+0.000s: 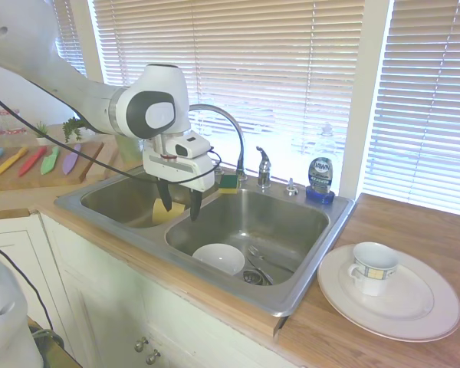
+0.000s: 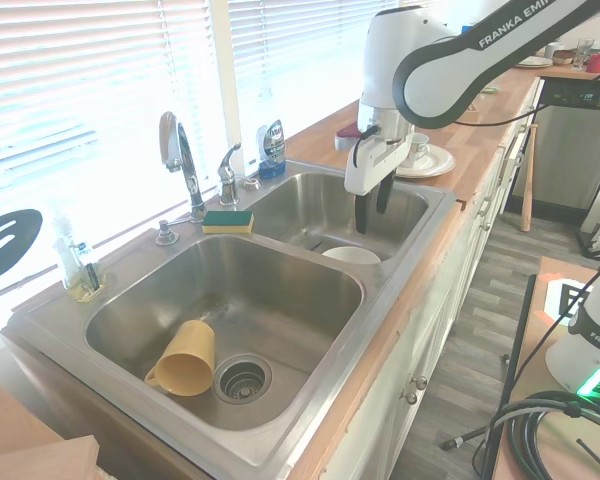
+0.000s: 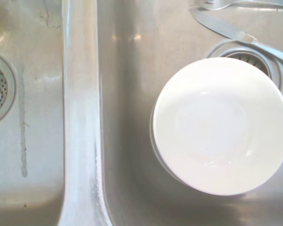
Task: Turn off the faucet
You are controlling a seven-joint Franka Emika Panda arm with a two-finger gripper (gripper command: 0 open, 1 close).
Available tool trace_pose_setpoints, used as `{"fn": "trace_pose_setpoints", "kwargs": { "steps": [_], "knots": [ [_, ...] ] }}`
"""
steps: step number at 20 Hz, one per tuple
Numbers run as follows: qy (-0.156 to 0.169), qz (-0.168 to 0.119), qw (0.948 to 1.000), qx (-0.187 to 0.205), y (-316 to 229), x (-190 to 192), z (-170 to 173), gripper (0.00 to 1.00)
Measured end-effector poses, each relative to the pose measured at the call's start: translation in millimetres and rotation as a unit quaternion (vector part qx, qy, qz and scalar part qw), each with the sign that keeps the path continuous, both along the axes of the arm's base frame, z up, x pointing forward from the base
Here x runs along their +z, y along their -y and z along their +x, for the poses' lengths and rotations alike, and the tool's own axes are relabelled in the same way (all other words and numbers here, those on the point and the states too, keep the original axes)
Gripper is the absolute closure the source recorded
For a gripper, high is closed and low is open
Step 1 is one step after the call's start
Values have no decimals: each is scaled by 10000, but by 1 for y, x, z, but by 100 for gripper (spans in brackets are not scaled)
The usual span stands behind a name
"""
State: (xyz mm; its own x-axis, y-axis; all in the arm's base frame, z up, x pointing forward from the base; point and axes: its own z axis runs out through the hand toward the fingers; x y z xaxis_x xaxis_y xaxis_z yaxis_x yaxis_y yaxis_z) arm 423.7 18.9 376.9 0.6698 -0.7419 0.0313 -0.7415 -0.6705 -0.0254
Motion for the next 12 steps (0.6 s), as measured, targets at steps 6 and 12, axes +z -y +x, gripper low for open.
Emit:
{"fn": "trace_pose_setpoints", "kwargs": {
  "steps": [6,12],
  "knots": [
    [38,-9,10000,-74,4,-1,0,100],
    [46,-7,9999,-155,7,-2,-1,100]
  ]
}}
